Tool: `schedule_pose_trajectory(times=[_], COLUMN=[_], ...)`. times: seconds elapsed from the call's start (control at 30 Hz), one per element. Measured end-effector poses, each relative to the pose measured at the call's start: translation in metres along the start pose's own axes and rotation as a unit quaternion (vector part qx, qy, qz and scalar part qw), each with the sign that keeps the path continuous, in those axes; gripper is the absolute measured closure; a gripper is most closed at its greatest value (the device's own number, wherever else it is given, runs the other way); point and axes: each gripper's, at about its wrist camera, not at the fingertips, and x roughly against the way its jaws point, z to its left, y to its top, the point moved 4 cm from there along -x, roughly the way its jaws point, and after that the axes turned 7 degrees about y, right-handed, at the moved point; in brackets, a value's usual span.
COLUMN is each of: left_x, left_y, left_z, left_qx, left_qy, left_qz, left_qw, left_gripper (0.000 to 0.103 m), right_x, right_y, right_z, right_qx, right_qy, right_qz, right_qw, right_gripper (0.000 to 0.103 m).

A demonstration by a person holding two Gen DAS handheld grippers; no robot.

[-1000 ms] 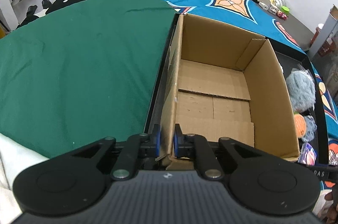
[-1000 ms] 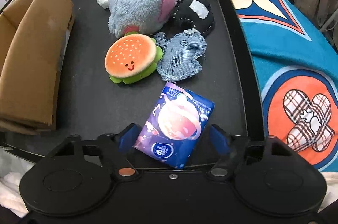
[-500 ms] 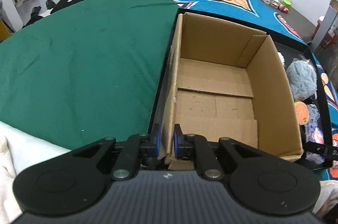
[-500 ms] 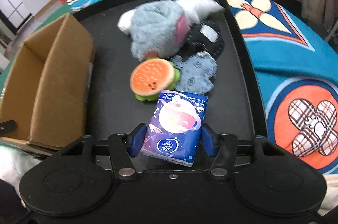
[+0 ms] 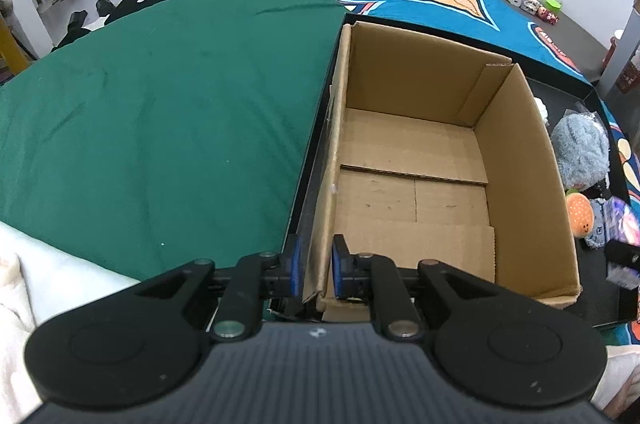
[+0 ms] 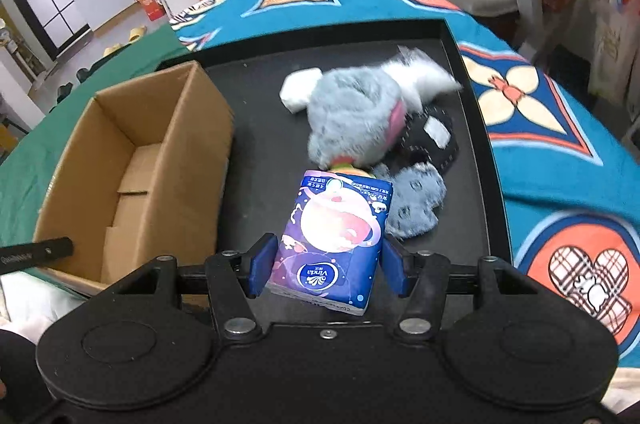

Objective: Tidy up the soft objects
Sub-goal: 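Grasp the purple tissue pack with the right gripper and lift it, then carry the tissue pack over the box and release it inside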

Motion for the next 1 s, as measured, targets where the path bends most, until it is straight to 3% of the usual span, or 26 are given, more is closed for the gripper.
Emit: schedule_pose_trajectory(times=[0.7, 1.0], left_x=[-0.007, -0.006], left_y=[-0.001, 0.001], left_z=[-0.005, 0.006], left_qx=[0.001, 0.017], left_qy=[0.026, -0.002], left_qz=[0.004, -0.013], left_qw=[0.9997, 0.9998], left_gripper=[0.081, 0.079], right_x=[0.013, 0.007], right_y=[0.040, 0.045], right_z=[0.078, 0.113], right_qx=[0.097, 0.129], right_qy=[0.069, 0.101], right_qz=[-0.062, -0.069], right_qw=[0.991, 0.984], right_gripper=[0.048, 0.048])
